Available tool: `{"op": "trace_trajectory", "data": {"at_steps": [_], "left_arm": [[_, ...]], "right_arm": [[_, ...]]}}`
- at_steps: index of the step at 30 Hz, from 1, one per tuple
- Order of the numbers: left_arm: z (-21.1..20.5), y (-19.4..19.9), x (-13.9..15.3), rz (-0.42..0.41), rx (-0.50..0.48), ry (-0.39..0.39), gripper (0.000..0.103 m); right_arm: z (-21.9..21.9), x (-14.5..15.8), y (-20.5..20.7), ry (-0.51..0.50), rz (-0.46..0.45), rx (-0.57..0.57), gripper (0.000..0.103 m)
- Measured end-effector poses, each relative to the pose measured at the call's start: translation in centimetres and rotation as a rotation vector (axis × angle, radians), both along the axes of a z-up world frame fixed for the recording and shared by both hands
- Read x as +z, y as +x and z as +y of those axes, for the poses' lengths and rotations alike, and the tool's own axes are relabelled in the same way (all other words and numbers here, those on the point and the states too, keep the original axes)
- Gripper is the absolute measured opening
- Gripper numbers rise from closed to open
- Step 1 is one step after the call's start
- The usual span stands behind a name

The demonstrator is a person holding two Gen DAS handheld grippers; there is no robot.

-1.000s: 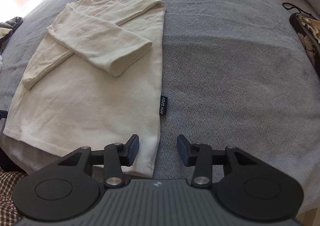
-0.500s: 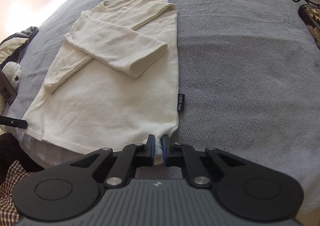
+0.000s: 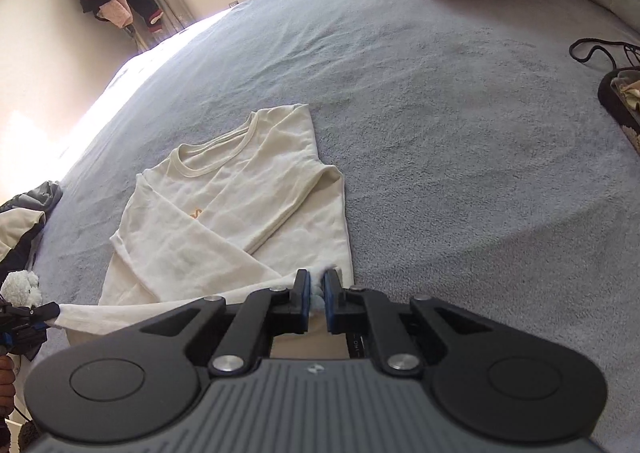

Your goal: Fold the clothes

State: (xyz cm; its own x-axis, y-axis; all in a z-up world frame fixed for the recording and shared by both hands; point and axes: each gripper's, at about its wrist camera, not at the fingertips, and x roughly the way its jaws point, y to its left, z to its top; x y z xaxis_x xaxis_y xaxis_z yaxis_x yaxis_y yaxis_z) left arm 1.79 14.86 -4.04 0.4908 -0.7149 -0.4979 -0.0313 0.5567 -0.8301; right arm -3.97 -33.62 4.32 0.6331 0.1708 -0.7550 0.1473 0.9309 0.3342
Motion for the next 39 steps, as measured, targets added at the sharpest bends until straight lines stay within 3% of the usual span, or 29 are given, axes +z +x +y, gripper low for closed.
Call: {"op": "trace_trajectory", "data": {"at_steps": [10,12,13,14,16,19,23,30,32,33,34,36,39], "left_arm": [[-0.8,3.2,-2.9,0.066,0.03,0.062,0.012],[-0.7,3.2,-2.2,0.051,0.02,0.059,0.016],[-0.5,3.2,-1.8,0.032,0.014,0.065,0.026],[-0.4,3.1,-1.2,0.01,0.012,0.075,0.042],[0.5,3.0,-0.1,-0.07,0.01,0.11,0.05],[1.7,3.0,0.7,-0.132,-0.005,0.163,0.052],[1.9,2.9,0.6,-0.171,-0.044,0.224,0.056],[-0.3,3.0,-0.5,-0.183,-0.088,0.205,0.056],[-1.1,2.8,-0.7,-0.189,-0.084,0.24,0.05],[-1.4,2.5,-0.6,-0.192,-0.071,0.281,0.038],[-1.5,2.0,-0.5,-0.198,-0.053,0.343,0.003],[-2.0,1.2,0.0,-0.25,-0.017,0.407,0.005],[-2.4,0.1,1.0,-0.358,-0.001,0.466,0.004]], "right_arm": [[1.1,-4.7,3.4,-0.079,0.024,-0.056,0.009],[1.6,-4.4,3.3,-0.114,0.007,-0.035,0.011],[1.4,-4.0,3.1,-0.114,-0.011,-0.038,0.012],[1.3,-3.6,2.9,-0.113,-0.031,-0.041,0.013],[0.5,-2.6,2.2,-0.114,-0.077,-0.049,0.023],[-0.6,-1.4,1.3,-0.148,-0.125,-0.045,0.026],[-0.9,-1.5,1.0,-0.168,-0.123,0.026,0.03],[1.3,-3.4,2.5,-0.128,-0.103,0.088,0.034],[2.1,-4.0,3.0,-0.144,-0.099,0.086,0.034],[2.4,-4.2,3.1,-0.162,-0.098,0.085,0.033],[2.8,-4.4,3.1,-0.186,-0.107,0.083,0.02],[3.4,-4.7,3.0,-0.236,-0.127,0.079,0.002],[4.5,-4.7,2.3,-0.324,-0.188,0.068,0.002]]}}
